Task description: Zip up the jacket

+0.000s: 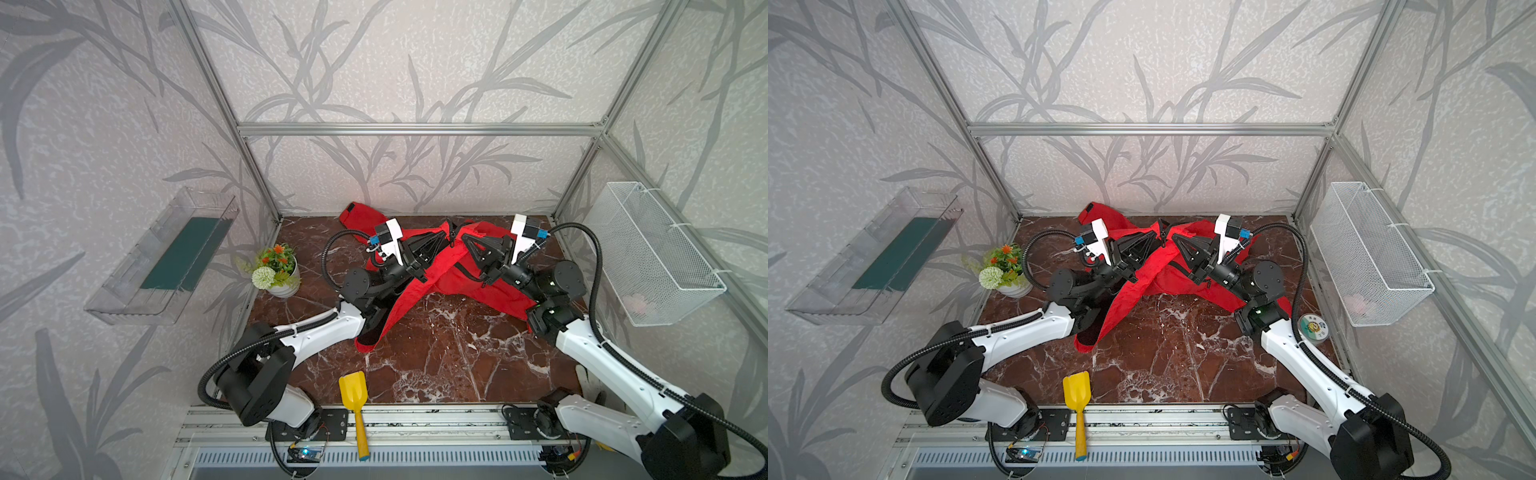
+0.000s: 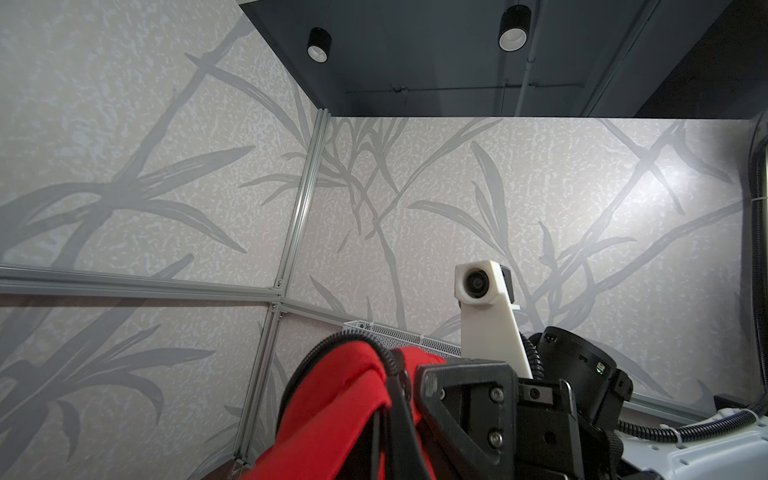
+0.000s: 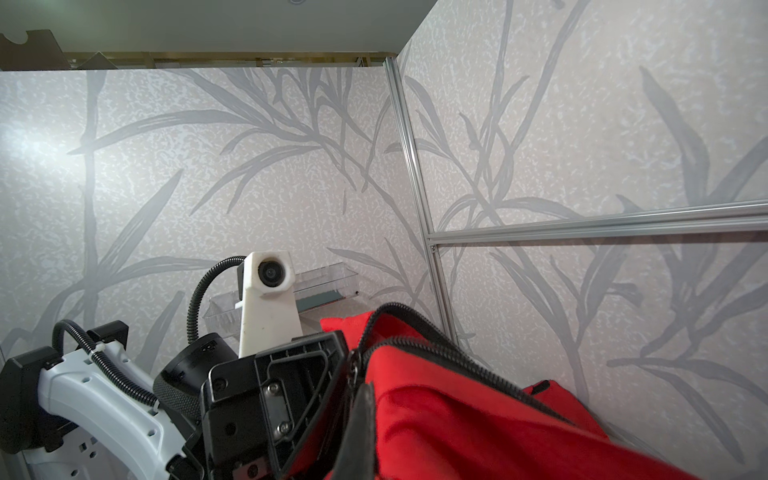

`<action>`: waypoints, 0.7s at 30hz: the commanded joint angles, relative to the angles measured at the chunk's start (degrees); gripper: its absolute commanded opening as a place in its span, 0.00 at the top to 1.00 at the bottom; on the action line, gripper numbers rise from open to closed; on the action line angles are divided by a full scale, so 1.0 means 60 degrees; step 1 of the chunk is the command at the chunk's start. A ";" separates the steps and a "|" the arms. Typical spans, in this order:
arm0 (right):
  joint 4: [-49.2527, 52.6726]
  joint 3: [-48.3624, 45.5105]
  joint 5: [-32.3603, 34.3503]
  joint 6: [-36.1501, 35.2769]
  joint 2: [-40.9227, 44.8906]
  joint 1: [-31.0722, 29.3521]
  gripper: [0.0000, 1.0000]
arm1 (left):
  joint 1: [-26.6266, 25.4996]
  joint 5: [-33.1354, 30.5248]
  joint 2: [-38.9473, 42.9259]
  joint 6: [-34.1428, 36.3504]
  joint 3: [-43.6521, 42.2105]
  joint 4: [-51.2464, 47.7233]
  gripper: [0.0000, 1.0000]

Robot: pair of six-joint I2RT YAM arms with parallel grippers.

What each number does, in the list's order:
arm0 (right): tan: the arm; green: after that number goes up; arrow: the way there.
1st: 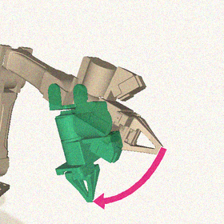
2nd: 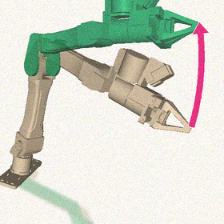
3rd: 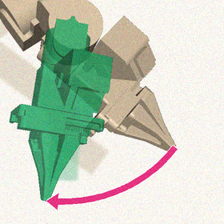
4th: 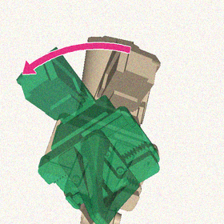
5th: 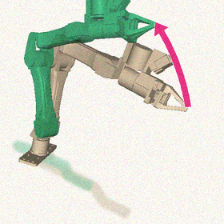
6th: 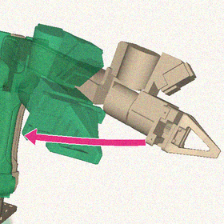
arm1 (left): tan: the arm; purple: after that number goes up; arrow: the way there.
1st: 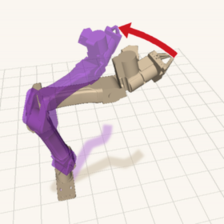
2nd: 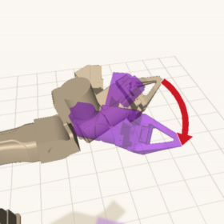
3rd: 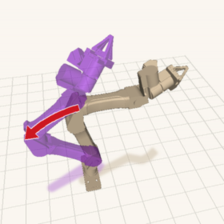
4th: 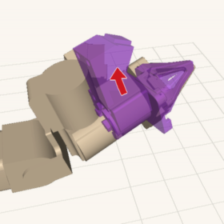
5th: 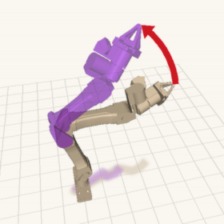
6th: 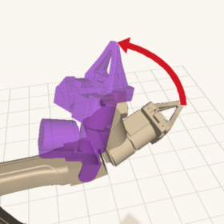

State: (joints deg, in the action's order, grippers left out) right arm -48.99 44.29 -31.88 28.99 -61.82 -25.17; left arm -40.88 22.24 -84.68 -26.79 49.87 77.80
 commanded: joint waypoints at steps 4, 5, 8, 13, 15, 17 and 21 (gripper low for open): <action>-0.0940 0.0369 0.0475 0.0146 0.0386 0.0020 1.00 | -0.0126 -0.0049 0.0454 0.0862 -0.0052 0.0562 1.00; -0.0977 0.0352 0.0493 0.0184 0.0401 0.0020 1.00 | -0.0130 -0.0059 0.0461 0.0965 -0.0075 0.0562 1.00; -0.1144 0.0363 0.0580 0.0429 0.0367 0.0005 1.00 | -0.0160 -0.0161 0.0513 0.1117 -0.0169 0.0554 1.00; -0.1386 0.0455 0.0669 0.0588 0.0225 -0.0039 1.00 | -0.0174 -0.0164 0.0463 0.1154 -0.0199 0.0556 1.00; -0.1397 0.0430 0.0726 0.0515 0.0262 -0.0053 1.00 | -0.0181 -0.0276 0.0484 0.1219 -0.0231 0.0561 1.00; -0.1493 0.0396 0.0736 0.0543 0.0259 -0.0095 1.00 | -0.0202 -0.0386 0.0506 0.1313 -0.0218 0.0554 1.00; -0.1575 0.0396 0.0874 0.0550 0.0255 -0.0265 1.00 | -0.0248 -0.0466 0.0575 0.1507 -0.0140 0.0558 1.00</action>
State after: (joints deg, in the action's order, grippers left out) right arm -50.50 44.29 -29.76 32.03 -61.67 -26.37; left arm -42.17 19.92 -83.55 -20.08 49.34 77.82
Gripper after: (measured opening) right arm 0.051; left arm 0.046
